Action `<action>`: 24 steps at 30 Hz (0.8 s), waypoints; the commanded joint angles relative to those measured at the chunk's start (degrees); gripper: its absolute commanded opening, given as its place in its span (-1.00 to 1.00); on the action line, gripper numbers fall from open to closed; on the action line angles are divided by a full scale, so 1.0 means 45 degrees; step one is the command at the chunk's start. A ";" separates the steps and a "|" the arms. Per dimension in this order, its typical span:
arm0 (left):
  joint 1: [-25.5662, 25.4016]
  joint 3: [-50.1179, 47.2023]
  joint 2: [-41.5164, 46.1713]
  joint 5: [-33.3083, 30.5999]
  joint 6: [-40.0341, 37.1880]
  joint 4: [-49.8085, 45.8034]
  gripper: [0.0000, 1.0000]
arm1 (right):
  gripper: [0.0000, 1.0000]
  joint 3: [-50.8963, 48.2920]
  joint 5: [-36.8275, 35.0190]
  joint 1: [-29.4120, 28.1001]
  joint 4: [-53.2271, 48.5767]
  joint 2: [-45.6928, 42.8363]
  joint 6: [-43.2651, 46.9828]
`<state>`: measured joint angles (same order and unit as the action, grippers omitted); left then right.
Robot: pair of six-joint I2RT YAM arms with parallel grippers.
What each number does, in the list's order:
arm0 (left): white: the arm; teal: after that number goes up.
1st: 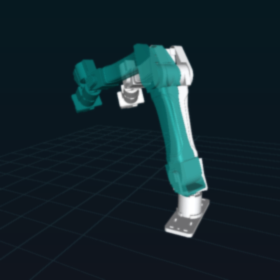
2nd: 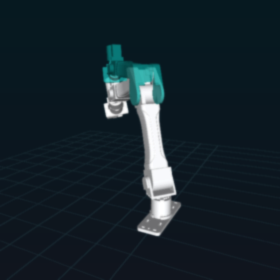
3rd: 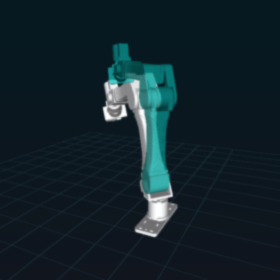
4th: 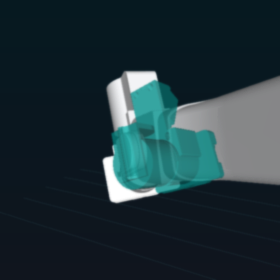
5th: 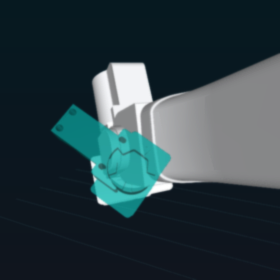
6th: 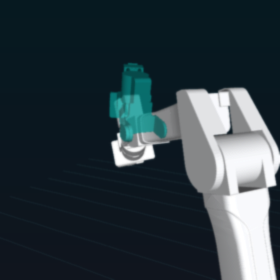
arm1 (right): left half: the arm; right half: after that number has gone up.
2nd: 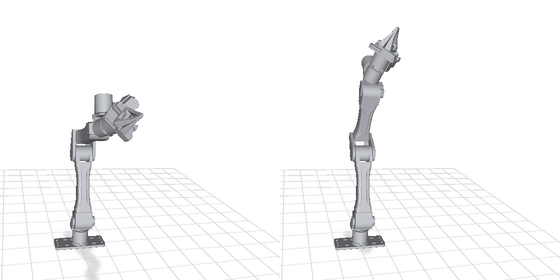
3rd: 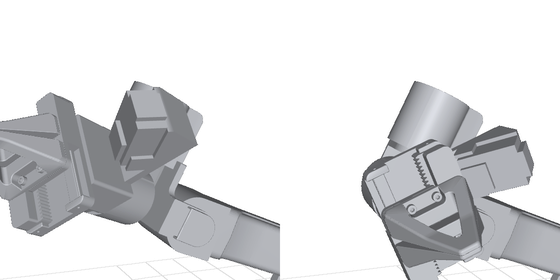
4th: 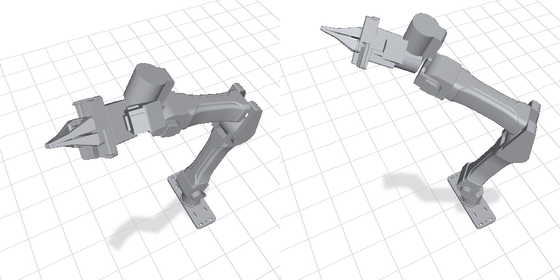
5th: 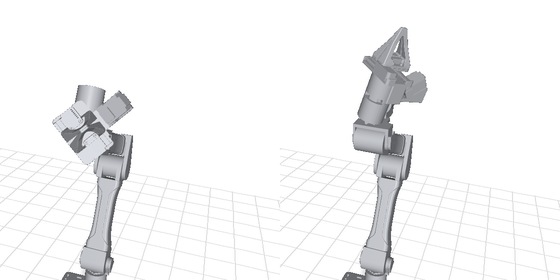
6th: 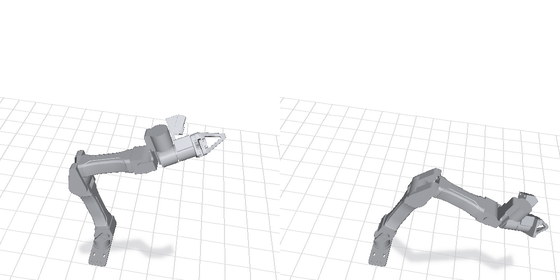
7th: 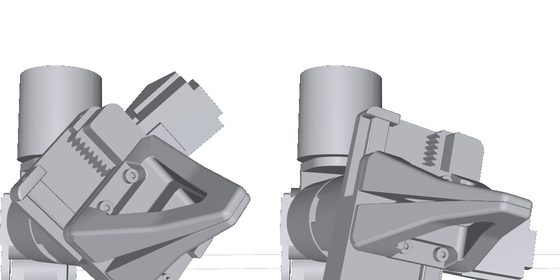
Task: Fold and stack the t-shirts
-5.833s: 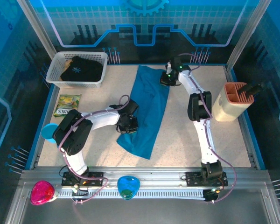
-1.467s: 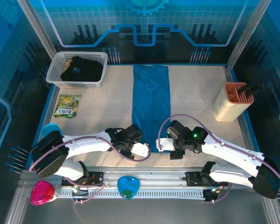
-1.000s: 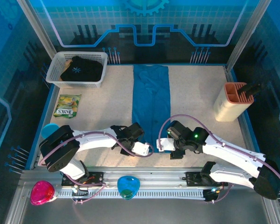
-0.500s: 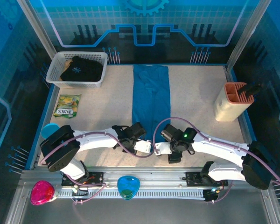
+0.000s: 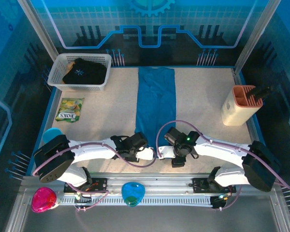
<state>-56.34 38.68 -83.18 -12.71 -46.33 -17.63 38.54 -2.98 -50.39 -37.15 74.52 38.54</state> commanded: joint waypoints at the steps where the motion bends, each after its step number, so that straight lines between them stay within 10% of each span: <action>1: -0.0062 -0.0215 0.0068 -0.0340 0.0382 0.0308 -1.00 | 0.38 0.0052 0.0145 0.0187 0.0214 0.0594 -0.0109; 11: -0.0076 -0.0274 0.0063 -0.0143 0.0470 0.0479 -1.00 | 0.20 0.0243 0.0362 0.0338 0.1289 0.2039 -0.0226; 24: -0.1026 -0.0425 0.0553 -0.0531 0.1831 0.0266 -1.00 | -0.82 0.0027 -0.0665 0.0431 0.1966 0.1447 -0.0055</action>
<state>-59.44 37.78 -82.78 -13.93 -41.41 -15.94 39.57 -1.80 -49.47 -34.02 81.38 38.02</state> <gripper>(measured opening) 0.053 0.110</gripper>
